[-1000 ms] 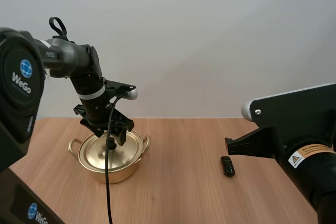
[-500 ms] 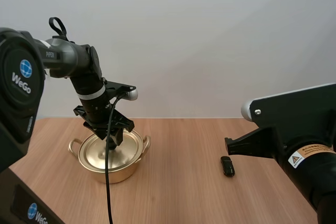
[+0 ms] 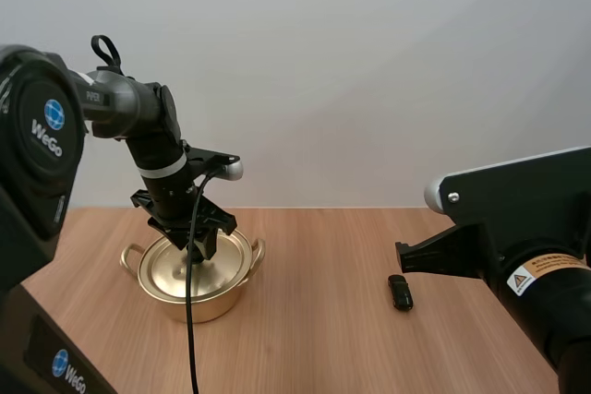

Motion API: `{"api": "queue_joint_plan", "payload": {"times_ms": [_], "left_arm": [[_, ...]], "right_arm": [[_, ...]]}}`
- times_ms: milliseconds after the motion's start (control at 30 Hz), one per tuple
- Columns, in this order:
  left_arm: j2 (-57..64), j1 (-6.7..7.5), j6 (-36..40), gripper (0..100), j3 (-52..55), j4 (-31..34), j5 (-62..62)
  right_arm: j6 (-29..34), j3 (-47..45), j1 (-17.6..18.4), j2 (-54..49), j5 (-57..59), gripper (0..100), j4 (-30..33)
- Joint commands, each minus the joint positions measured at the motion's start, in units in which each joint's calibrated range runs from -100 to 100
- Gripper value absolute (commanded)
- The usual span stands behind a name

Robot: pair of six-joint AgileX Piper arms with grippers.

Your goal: Open the pot, put the car inside, and close it

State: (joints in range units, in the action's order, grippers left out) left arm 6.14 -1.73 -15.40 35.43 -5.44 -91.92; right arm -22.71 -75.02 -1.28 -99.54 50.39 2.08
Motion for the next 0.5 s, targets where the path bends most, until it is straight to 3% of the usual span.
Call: {"api": "queue_joint_plan", "payload": {"times_ms": [0,167,300,367,467], "left_arm": [[-0.1,-0.05,0.0,72,0.0,0.0,0.0],[-0.1,-0.05,-0.5,71,0.0,0.0,-0.7],[-0.1,-0.05,-1.0,63,0.0,0.0,-0.8],[-0.1,-0.05,-1.0,56,0.0,0.0,-0.8],[-0.1,-0.05,-0.8,30,0.0,0.0,0.0]], "right_arm": [[0.0,0.0,0.0,0.0,0.1,0,0.1],[-0.8,0.0,0.0,0.0,0.1,0,0.0],[-0.8,0.0,0.0,0.0,0.1,0,0.0],[-0.8,0.0,0.0,0.0,0.1,0,0.0],[-0.8,0.0,0.0,0.0,0.1,0,0.0]]}}
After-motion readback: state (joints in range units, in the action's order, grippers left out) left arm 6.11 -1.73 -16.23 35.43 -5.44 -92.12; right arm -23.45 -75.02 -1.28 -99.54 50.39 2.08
